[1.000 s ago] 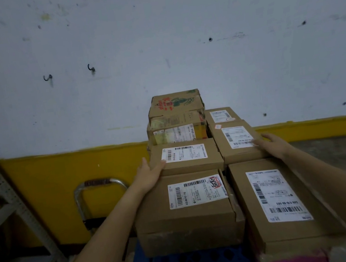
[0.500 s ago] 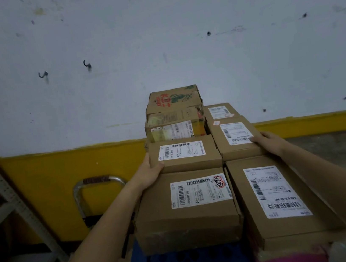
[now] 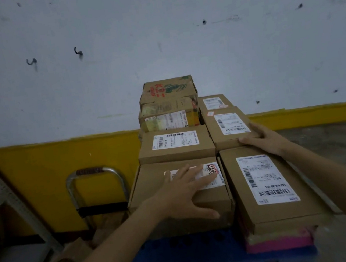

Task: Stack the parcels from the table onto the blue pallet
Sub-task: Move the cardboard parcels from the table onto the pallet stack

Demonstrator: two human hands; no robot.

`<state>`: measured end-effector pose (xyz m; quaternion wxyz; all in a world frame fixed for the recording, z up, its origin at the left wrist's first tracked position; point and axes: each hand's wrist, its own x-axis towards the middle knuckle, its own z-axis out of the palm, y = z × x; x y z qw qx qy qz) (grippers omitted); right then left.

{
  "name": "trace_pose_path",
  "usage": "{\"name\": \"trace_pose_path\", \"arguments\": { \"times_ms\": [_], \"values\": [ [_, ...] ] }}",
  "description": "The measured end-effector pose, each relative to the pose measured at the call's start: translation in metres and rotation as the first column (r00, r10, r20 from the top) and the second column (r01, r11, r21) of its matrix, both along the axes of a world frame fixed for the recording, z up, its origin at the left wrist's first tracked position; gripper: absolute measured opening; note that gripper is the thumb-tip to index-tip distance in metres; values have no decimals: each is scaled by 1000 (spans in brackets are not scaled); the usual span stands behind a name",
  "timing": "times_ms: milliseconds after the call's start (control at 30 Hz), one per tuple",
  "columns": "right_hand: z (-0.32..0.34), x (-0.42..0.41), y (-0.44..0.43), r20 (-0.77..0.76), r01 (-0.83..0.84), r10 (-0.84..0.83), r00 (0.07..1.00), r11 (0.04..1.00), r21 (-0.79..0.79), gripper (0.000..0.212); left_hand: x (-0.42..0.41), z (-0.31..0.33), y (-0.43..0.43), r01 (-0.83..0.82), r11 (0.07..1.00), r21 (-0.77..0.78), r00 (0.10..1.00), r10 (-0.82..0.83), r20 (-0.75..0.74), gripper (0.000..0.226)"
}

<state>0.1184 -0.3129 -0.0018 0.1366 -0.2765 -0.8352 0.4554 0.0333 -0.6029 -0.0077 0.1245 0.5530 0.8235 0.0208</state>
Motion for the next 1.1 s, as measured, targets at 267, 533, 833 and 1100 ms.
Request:
{"name": "trace_pose_path", "arguments": {
  "times_ms": [267,533,833,1100],
  "values": [
    [-8,-4,-5,-77,8,-4,997,999,49,75,3,-4,9,-57,997,50,997,59,-43,84],
    [0,-6,0,13,27,-30,999,983,183,79,61,0,23,193,959,210,976,-165,-145,88],
    [-5,-11,-8,35,25,-34,999,976,218,67,111,1,63,220,948,228,975,-220,-27,77],
    [-8,-14,-9,6,31,-33,999,981,189,68,99,-3,54,236,944,231,970,-216,-109,69]
  ]
}}
